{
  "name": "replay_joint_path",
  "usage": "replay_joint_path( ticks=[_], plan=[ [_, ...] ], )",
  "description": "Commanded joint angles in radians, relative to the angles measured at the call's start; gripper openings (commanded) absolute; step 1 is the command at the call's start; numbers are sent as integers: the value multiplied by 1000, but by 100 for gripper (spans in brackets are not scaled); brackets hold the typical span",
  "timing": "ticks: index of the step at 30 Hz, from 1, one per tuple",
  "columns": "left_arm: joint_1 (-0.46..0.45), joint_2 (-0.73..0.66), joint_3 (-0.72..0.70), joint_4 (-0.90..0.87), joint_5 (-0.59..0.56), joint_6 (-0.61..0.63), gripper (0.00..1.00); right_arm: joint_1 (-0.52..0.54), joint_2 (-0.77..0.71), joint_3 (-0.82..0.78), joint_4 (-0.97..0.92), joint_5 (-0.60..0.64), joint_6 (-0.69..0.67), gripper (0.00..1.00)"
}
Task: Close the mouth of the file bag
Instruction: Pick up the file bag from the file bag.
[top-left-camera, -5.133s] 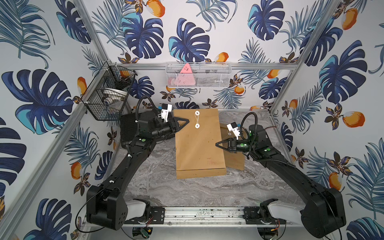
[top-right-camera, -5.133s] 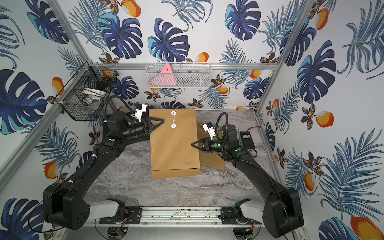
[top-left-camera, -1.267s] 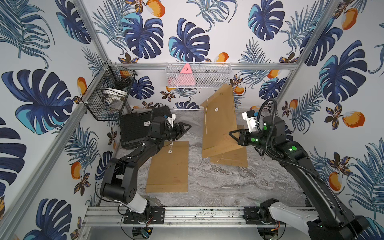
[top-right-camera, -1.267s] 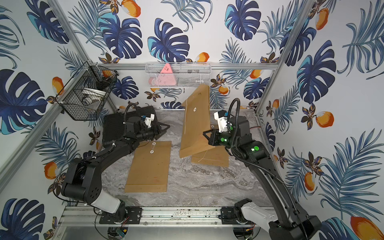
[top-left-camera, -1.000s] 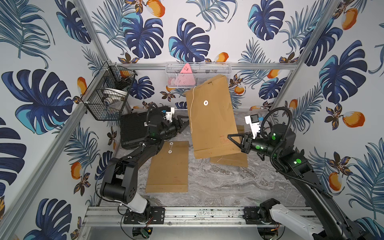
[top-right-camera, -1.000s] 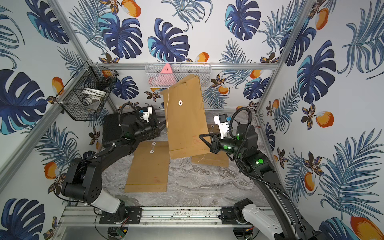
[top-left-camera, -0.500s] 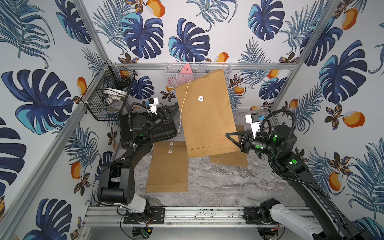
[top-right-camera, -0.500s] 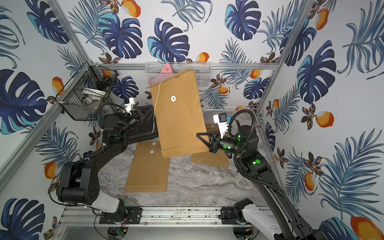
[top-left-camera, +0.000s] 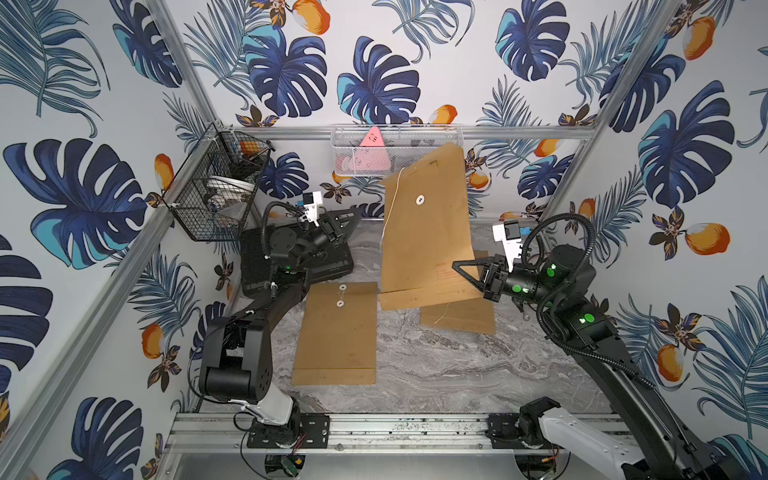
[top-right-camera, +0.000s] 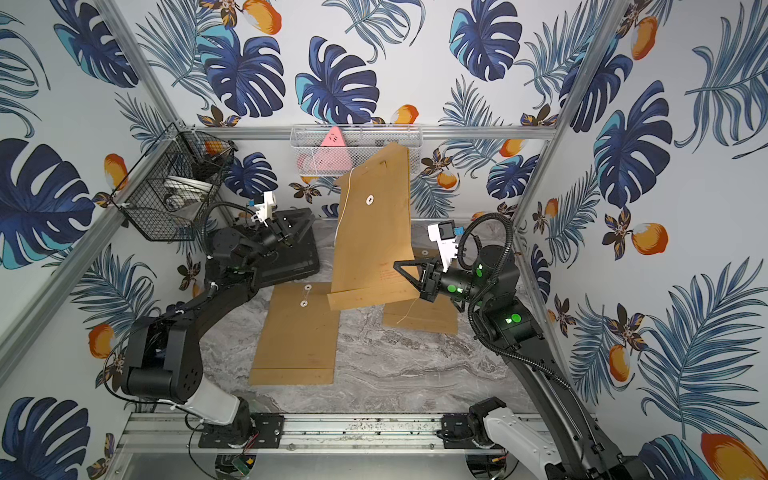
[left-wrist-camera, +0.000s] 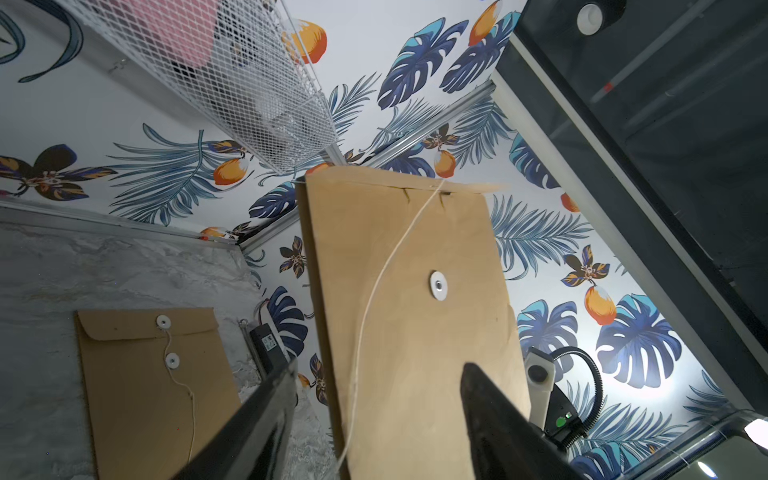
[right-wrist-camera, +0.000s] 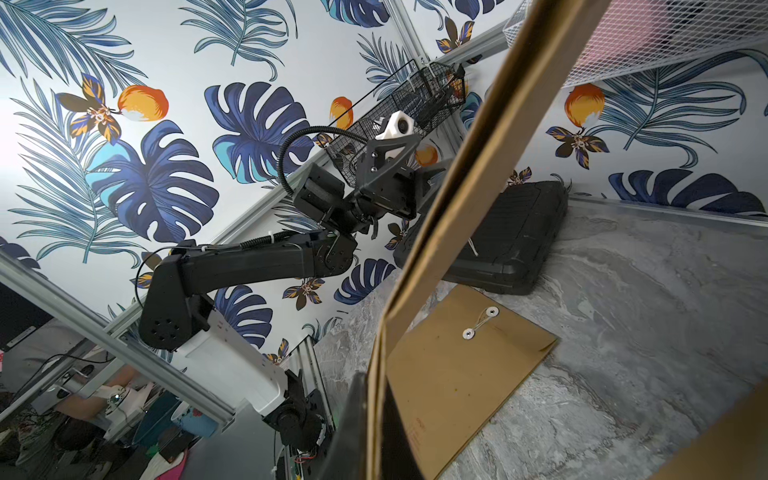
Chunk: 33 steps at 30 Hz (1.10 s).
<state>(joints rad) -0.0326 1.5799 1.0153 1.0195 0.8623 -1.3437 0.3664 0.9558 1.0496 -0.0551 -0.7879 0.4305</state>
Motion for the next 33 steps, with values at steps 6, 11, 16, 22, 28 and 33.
replay_joint_path(
  ticks=[6, 11, 16, 22, 28, 33],
  plan=[
    [-82, 39, 75, -108, -3, 117, 66, 1, 3, 9, 92, -52, 15, 0],
    [-76, 78, 121, -41, 4, 50, 59, 1, -4, 6, 93, -62, 14, 0],
    [-72, 106, 141, 37, 8, -17, 43, 1, -12, -3, 96, -64, 14, 0],
    [-77, 120, 141, 79, 22, -47, 43, 0, -19, -18, 123, -69, 25, 0],
    [-18, 134, 169, 83, 20, -81, 54, 0, -31, -11, 99, -55, 9, 0],
    [25, 83, 122, 32, 35, -46, 62, -11, -50, -15, 88, -17, -3, 0]
  ],
)
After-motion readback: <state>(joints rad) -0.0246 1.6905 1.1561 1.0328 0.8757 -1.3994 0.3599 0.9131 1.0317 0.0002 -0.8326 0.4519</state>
